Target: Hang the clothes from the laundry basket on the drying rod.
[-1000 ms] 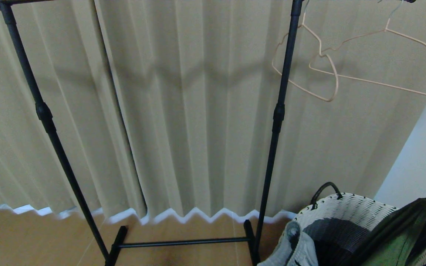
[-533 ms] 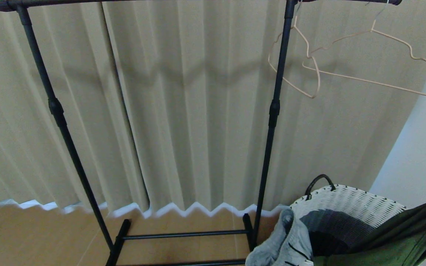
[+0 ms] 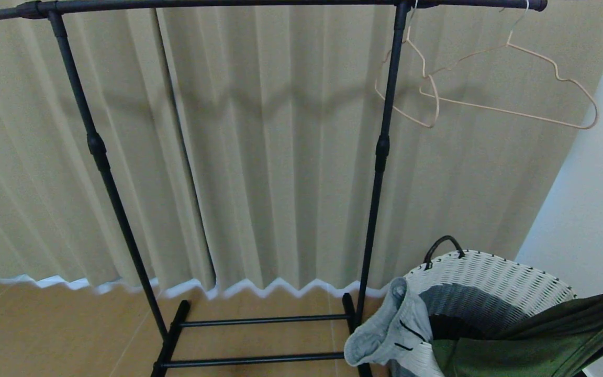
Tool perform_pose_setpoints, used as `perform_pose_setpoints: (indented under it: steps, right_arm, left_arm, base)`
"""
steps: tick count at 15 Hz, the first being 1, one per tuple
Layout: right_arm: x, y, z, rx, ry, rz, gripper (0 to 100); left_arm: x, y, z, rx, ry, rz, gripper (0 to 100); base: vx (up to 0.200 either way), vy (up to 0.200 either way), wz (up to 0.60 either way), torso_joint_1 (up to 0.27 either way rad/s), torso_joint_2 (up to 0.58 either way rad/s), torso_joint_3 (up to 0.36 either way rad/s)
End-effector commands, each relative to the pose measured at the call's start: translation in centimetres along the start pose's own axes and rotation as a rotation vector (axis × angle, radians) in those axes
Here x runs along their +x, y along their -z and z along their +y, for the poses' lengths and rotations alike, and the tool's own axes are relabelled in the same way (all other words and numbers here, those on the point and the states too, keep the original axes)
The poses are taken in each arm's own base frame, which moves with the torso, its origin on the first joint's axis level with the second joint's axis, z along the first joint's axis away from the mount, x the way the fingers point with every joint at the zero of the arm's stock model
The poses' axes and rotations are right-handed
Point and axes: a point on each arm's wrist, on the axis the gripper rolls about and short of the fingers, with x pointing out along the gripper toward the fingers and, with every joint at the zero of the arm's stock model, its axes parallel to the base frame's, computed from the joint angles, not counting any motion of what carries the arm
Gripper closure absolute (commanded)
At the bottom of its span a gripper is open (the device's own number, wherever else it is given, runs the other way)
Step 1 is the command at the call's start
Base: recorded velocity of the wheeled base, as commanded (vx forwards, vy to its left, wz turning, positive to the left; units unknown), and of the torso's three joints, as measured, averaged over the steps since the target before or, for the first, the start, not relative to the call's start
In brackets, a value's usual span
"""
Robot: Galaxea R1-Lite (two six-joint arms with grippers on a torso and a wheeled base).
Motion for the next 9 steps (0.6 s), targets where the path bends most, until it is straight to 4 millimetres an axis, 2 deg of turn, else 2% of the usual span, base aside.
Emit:
perform_pose_setpoints:
  steps: [1,9]
  right_arm:
    - [0.11,0.17,0.08,-0.001,-0.004,0.008,100]
    - [0.20,0.53,0.25,-0.002,-0.010,0.022,100]
  left_arm:
    - [0.00,0.00,0.00,0.000,0.000,0.000,0]
    - [0.00,0.00,0.00,0.001,0.002,0.000,0]
  base:
    - [0.000,0.000,0.00,0.000,0.00,0.000]
    - [0.000,0.200,0.00,0.004,0.00,0.002]
